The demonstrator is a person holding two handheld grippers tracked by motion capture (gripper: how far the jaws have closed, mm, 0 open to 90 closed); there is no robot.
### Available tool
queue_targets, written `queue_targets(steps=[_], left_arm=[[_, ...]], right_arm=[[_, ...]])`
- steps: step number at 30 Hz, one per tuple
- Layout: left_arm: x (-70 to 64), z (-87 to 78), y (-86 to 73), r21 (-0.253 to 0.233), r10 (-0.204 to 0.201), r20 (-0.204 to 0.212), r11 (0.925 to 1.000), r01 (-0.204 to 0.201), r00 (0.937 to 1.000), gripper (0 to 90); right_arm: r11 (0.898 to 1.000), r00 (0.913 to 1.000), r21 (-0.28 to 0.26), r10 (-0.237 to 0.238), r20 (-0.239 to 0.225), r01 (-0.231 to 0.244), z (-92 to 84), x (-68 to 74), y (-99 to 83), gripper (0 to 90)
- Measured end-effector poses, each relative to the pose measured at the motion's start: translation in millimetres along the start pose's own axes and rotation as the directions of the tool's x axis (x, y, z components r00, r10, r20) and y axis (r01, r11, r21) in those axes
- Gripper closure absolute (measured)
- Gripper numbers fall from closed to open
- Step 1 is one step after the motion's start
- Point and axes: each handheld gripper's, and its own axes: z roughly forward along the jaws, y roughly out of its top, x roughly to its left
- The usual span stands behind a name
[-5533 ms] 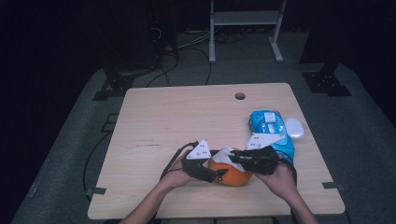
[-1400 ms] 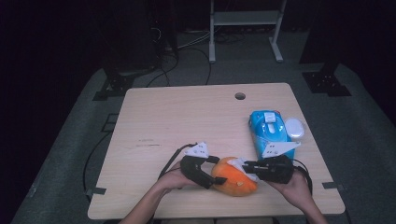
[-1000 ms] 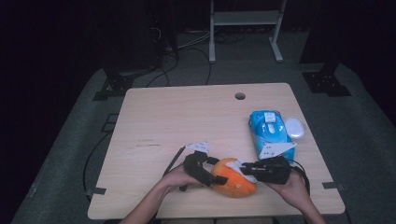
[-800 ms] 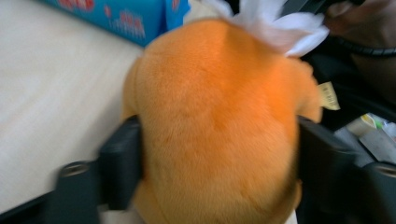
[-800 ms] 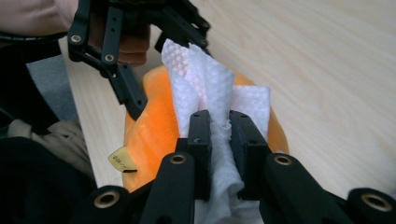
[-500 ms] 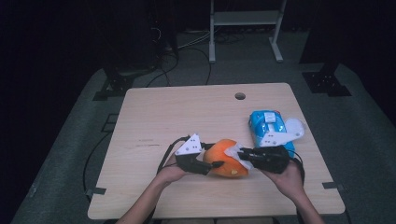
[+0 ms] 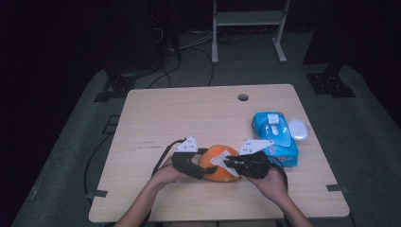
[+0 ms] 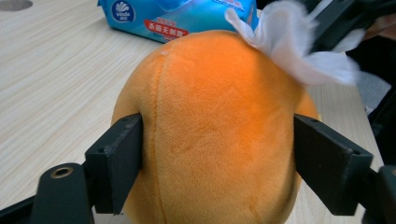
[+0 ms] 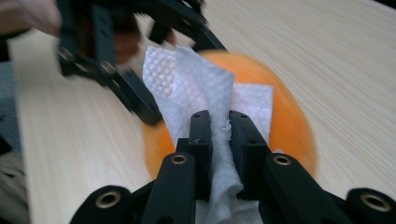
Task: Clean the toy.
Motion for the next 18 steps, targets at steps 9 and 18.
queue_targets(steps=[9, 18], left_arm=[[3.2, -2.5, -9.8, 0.002, 0.011, 0.002, 0.9999, -0.011, 0.9999, 21.3], [-8.7, -0.2, -6.7, 0.038, 0.044, -0.019, 0.9983, -0.044, 0.9988, 19.7]], right_arm=[[0.996, 0.9935, -0.012, 0.086, 0.074, -0.086, -9.3, -27.6, -14.8, 79.1], [0.996, 0.9968, -0.049, 0.071, 0.036, -0.07, -14.3, -12.5, -15.5, 79.1]])
